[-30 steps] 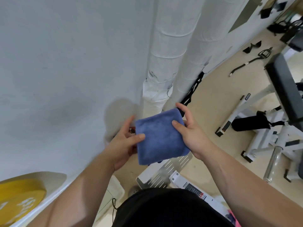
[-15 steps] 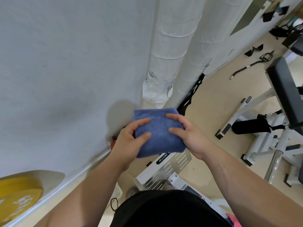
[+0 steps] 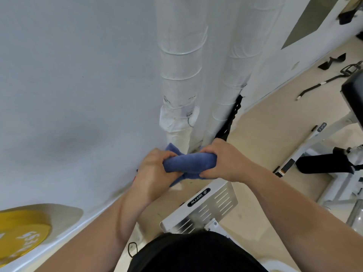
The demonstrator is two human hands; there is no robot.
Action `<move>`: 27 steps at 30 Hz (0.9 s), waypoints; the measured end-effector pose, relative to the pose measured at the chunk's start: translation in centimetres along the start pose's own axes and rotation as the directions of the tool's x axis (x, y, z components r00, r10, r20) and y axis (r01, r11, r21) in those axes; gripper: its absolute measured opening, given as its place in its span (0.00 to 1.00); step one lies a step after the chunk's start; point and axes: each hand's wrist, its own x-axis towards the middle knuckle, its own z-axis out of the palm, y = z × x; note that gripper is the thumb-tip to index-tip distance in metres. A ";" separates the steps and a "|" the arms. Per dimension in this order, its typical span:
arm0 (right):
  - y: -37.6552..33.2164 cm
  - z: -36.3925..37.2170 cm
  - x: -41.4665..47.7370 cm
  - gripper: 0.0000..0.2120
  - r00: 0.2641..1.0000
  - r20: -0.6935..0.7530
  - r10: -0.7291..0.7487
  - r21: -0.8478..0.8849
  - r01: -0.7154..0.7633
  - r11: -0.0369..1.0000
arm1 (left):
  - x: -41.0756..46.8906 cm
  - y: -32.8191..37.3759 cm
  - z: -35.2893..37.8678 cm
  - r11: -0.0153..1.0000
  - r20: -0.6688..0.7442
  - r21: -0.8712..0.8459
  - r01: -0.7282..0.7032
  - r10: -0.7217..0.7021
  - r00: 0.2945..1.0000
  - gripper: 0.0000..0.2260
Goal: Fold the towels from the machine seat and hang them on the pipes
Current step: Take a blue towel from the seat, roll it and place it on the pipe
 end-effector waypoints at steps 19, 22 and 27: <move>11.9 -2.9 9.6 0.13 0.960 -0.015 -0.280 0.620 0.229 0.750 | 7.9 4.0 8.5 0.958 -0.266 -0.283 0.055 -0.133 0.955 0.29; 13.2 -2.8 12.3 0.20 0.932 0.005 -0.361 0.488 0.313 0.815 | 9.3 2.6 8.8 0.976 -0.341 -0.201 0.088 -0.154 0.927 0.28; 12.8 -3.6 17.0 0.22 0.847 -0.122 -0.517 0.311 0.527 0.791 | 12.4 1.9 8.3 0.992 -0.520 -0.071 0.107 -0.128 0.845 0.19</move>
